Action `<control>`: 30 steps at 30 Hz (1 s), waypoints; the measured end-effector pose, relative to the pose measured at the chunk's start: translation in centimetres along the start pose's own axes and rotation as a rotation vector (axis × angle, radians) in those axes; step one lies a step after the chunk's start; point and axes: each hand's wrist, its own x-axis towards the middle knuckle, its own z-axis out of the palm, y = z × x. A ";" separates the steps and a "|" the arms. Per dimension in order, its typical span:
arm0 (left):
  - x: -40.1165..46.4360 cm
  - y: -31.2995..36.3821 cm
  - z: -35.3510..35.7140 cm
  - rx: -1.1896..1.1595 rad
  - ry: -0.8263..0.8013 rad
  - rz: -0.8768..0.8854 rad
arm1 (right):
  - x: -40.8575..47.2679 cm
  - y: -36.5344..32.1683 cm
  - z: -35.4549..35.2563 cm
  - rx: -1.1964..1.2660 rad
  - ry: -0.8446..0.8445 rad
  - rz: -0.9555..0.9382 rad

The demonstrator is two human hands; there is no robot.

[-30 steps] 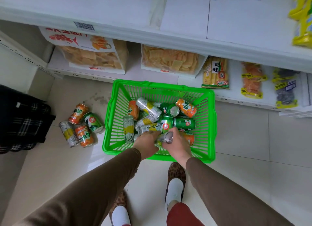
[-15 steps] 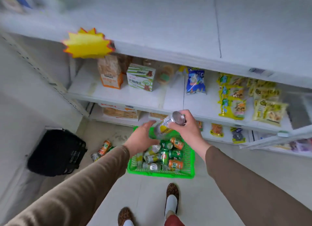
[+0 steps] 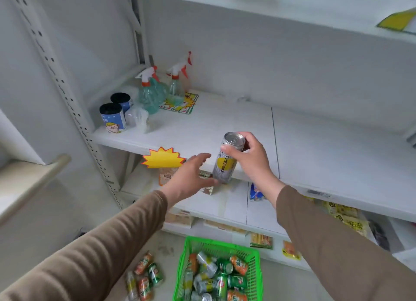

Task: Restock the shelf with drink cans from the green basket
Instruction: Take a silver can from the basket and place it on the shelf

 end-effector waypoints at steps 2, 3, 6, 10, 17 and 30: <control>2.1 0.2 -0.6 0.016 0.031 -0.023 | 3.0 -0.5 0.6 -0.033 -0.019 -0.006; 3.2 0.2 -0.8 0.027 0.044 -0.043 | 4.5 -0.4 1.1 -0.047 -0.038 -0.003; 6.0 -0.4 -0.9 0.037 0.063 -0.143 | 8.5 0.5 2.6 -0.081 -0.092 0.012; 9.1 -1.8 -0.9 0.088 0.083 -0.219 | 13.0 2.3 4.4 -0.087 -0.135 0.024; 14.2 -3.0 -1.2 0.144 0.105 -0.242 | 19.2 3.8 6.7 -0.008 -0.130 0.065; 24.9 -6.2 -3.6 0.203 0.164 -0.160 | 28.2 8.0 13.0 -0.014 -0.058 0.215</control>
